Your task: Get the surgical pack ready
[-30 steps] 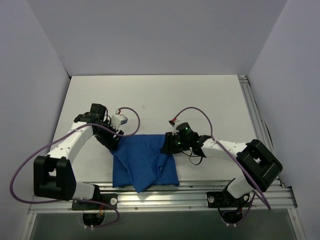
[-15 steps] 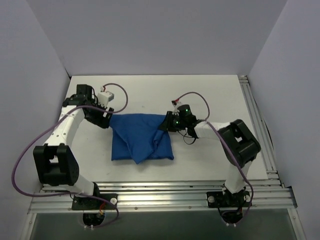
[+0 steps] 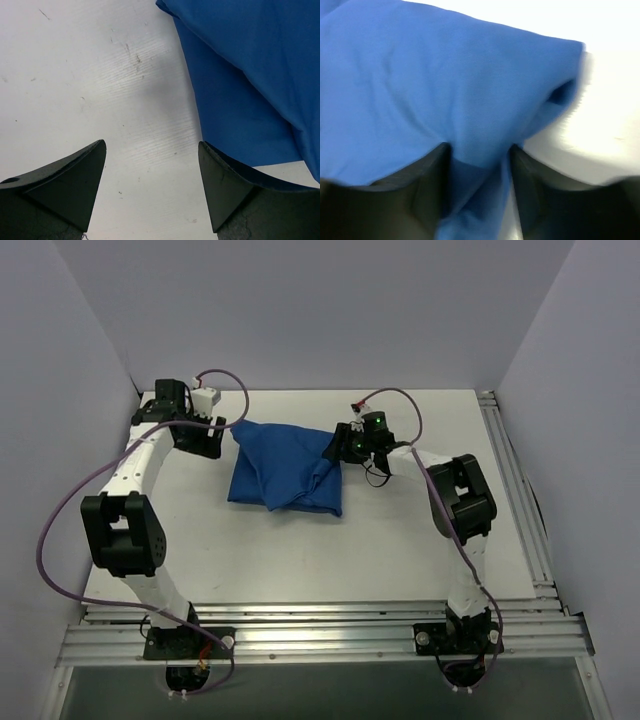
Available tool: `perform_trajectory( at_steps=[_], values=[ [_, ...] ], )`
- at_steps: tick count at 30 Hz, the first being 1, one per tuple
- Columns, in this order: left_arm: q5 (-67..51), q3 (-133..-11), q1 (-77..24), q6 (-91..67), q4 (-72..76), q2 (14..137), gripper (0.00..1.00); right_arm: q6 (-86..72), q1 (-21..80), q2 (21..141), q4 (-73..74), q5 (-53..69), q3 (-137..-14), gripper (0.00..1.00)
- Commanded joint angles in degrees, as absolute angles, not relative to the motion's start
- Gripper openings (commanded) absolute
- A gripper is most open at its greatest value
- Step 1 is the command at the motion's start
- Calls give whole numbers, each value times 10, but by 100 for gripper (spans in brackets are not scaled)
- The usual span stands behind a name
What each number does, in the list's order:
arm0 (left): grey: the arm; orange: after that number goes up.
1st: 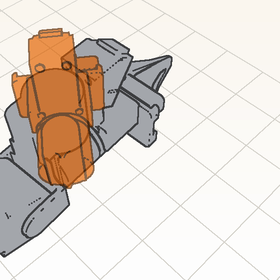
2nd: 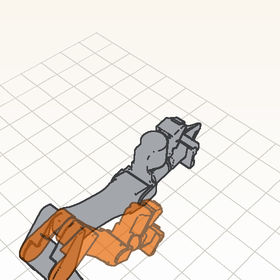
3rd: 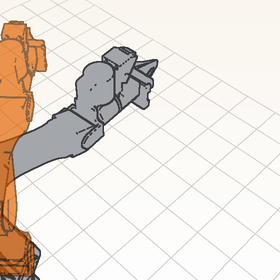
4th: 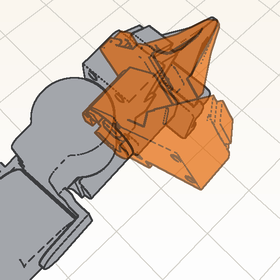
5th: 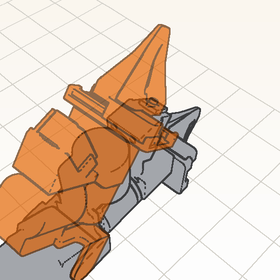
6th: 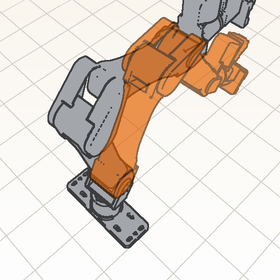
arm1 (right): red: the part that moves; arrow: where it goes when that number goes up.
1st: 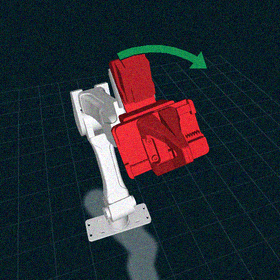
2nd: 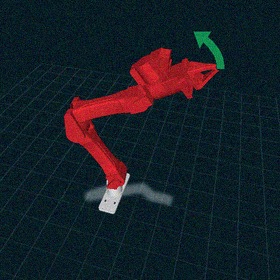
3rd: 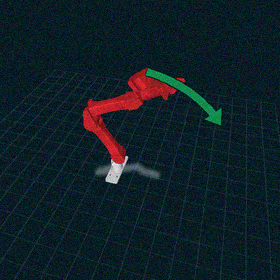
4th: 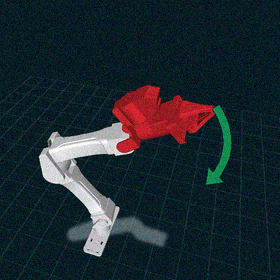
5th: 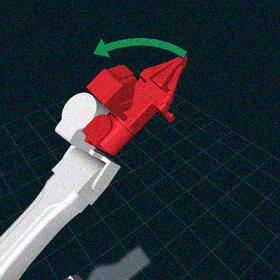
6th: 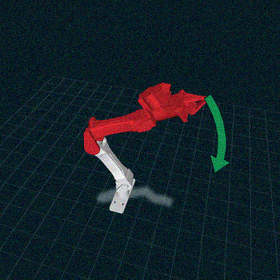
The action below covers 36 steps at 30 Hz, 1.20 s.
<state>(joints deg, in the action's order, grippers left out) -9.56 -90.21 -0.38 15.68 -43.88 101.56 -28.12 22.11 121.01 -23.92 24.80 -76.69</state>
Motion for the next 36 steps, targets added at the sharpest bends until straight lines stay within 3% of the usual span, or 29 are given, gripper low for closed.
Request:
perform_trajectory(
  at_steps=[1,4,7,22,25,27,29,30,33,36],
  values=[
    [-99,-953,-4,137,-412,1025,84,-204,205,1213,-138,221,-816,51],
    [-116,-976,-4,127,-410,1035,90,-183,205,1199,-95,203,-839,64],
    [-162,-992,-4,113,-400,1054,94,-190,207,1166,-77,156,-839,68],
    [-225,-1154,-12,20,-343,1251,92,-278,248,1138,-91,126,-786,60],
    [-235,-1172,-11,9,-358,1278,81,-282,254,1141,-101,147,-786,55],
    [-247,-1158,-12,6,-351,1277,66,-288,257,1143,-106,156,-787,50],
    [-256,-1144,-12,6,-340,1274,53,-292,257,1146,-108,161,-788,34],
    [-257,-1132,-12,5,-338,1270,41,-293,257,1145,-107,159,-788,24],
    [-262,-1117,-12,10,-337,1263,21,-294,256,1142,-105,163,-781,8],
    [-263,-1106,-11,12,-336,1252,2,-296,254,1136,-107,179,-780,0]
  ],
)
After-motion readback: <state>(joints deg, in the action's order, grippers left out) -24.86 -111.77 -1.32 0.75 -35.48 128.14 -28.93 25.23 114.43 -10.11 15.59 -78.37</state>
